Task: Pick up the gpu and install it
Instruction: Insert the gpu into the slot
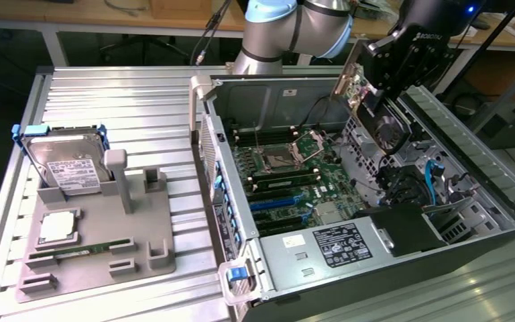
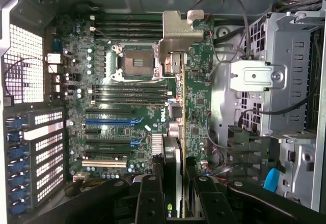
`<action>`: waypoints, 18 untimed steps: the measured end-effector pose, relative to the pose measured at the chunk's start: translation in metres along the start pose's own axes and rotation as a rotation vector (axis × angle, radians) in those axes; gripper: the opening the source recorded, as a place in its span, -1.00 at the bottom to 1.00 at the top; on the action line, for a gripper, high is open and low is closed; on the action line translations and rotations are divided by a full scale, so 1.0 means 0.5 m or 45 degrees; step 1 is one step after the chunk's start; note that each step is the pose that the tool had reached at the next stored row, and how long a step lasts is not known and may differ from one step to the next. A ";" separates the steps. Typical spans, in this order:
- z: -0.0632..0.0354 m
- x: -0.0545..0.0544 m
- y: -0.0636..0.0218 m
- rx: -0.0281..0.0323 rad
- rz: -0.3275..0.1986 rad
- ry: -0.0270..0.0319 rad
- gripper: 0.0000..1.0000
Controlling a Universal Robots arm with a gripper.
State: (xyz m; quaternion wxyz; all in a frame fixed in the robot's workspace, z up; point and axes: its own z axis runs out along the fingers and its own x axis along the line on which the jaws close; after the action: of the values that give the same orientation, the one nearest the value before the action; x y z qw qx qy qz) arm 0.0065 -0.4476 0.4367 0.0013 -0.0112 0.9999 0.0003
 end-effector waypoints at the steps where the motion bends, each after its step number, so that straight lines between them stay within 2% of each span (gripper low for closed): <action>1: 0.000 0.000 0.000 0.0001 -0.003 0.0000 -0.46; 18: 0.000 0.000 0.000 0.0000 -0.059 0.0001 -0.46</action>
State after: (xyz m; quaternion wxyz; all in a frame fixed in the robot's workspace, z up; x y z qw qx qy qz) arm 0.0065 -0.4476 0.4368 0.0013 -0.0342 0.9994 0.0003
